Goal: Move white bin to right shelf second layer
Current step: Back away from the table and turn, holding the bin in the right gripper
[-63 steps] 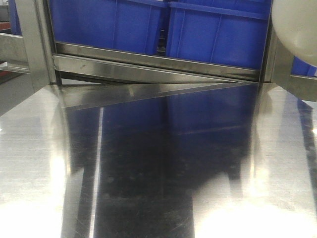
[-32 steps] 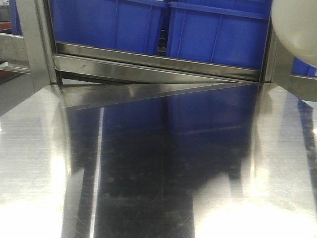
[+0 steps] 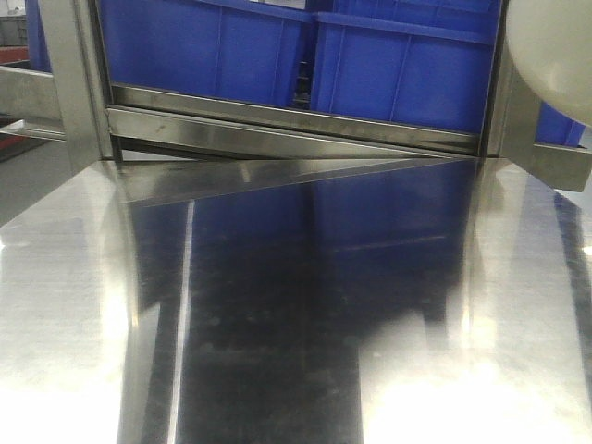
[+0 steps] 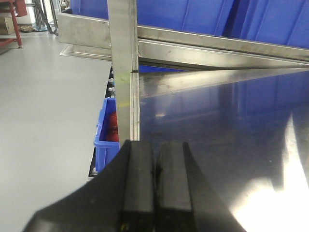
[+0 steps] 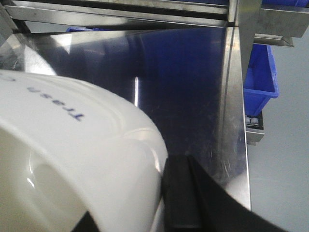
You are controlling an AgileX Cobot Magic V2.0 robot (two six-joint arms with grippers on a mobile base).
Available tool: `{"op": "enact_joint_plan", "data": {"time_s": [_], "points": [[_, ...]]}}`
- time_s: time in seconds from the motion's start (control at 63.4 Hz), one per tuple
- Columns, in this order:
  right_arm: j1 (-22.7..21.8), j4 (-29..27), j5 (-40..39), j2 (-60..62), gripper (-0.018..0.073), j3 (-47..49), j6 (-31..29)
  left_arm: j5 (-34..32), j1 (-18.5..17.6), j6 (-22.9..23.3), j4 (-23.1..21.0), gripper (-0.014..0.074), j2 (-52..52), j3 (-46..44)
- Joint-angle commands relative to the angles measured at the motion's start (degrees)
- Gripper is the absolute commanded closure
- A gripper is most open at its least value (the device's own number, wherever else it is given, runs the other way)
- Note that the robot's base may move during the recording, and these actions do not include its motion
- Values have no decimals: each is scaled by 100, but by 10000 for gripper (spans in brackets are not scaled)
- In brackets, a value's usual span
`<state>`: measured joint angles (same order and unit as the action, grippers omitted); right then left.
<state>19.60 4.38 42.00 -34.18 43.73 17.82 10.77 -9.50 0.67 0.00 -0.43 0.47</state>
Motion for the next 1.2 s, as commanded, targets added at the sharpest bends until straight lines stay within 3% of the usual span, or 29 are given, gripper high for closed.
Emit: {"op": "enact_joint_plan", "data": {"time_s": [0.0, 1.184], "points": [[-47, 53, -554, -2, 510, 165, 26, -511, -38, 42, 0, 512, -83, 156], [-47, 53, -540, -2, 510, 165, 26, -511, -38, 42, 0, 512, -83, 156]]}}
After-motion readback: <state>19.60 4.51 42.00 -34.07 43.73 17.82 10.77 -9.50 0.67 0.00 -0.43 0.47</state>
